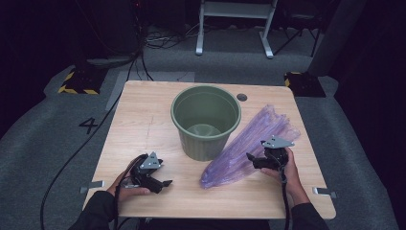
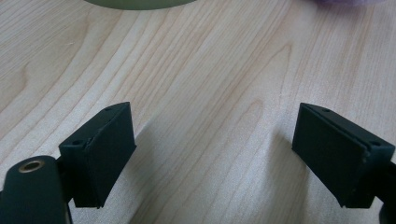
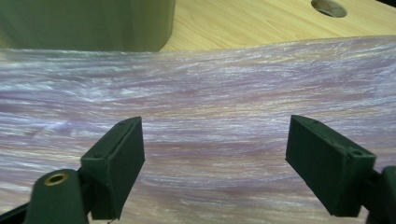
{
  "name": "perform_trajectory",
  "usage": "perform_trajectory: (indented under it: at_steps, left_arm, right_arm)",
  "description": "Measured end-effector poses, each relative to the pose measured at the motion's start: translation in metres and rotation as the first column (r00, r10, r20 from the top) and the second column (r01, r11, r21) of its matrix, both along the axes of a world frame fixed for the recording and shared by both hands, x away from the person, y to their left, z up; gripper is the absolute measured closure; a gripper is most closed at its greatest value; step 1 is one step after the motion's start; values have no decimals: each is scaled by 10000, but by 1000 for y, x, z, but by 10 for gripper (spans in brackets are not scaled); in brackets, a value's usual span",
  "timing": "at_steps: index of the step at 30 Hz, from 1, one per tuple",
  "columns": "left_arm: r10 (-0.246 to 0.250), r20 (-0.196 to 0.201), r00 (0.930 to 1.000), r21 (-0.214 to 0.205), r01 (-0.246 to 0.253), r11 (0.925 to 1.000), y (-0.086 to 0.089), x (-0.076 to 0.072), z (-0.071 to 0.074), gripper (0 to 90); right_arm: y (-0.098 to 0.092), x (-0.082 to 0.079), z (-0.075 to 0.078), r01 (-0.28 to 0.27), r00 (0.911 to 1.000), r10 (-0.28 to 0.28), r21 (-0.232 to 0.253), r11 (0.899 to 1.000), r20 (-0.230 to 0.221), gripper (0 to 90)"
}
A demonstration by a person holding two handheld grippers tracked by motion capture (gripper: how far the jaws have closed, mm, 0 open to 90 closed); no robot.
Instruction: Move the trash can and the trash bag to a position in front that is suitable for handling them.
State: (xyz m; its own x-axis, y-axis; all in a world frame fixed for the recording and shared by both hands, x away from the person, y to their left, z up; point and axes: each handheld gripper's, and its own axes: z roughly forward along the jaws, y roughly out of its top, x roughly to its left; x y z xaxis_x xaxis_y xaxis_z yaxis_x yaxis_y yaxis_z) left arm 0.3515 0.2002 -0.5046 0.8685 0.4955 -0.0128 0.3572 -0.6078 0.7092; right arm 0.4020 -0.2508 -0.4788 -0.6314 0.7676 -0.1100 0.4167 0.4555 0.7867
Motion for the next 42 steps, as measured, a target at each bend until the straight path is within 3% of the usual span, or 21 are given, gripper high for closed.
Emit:
perform_trajectory:
  at_steps: [2,3,9,14,16,17,18,21,26,36,42]
  left_arm:
    - [3,5,10000,4,-3,10000,0,0,0,125]
    - [-1,3,10000,0,1,10000,0,0,0,125]
    - [0,3,10000,-1,0,10000,0,0,0,125]
    - [2,2,10000,-2,-2,10000,0,0,0,125]
    - [3,6,10000,2,-3,10000,0,0,0,125]
    - [2,7,10000,3,-2,10000,0,0,0,125]
    - [6,8,10000,8,-6,10000,0,0,0,125]
    - [8,6,10000,3,-8,10000,0,0,0,125]
    - [2,6,10000,2,-2,10000,0,0,0,125]
    - [33,21,10000,6,-33,10000,0,0,0,126]
    - [94,66,9999,-4,-94,10000,0,-1,0,130]
  right_arm:
    - [0,1,-1,-96,9999,96,77,9999,-65,192]
    - [1,6,-6,-321,9989,330,272,9991,-336,179]
    - [6,12,-17,-697,9926,751,584,9959,-951,171]
    - [9,15,-23,-741,9887,813,612,9954,-1259,173]
    - [12,15,-25,-721,9891,748,257,9971,-1271,181]
    - [14,15,-24,-505,9912,524,186,9985,-1215,215]
    - [15,14,-23,-540,9909,574,314,9980,-1216,334]
    - [15,14,-23,-576,9911,619,397,9976,-1180,369]
    - [11,14,-23,-212,9948,276,656,9976,-978,650]
    - [11,11,-24,-220,9954,280,658,9976,-916,881]
    - [6,10,-22,-98,9957,190,1003,9949,-906,900]
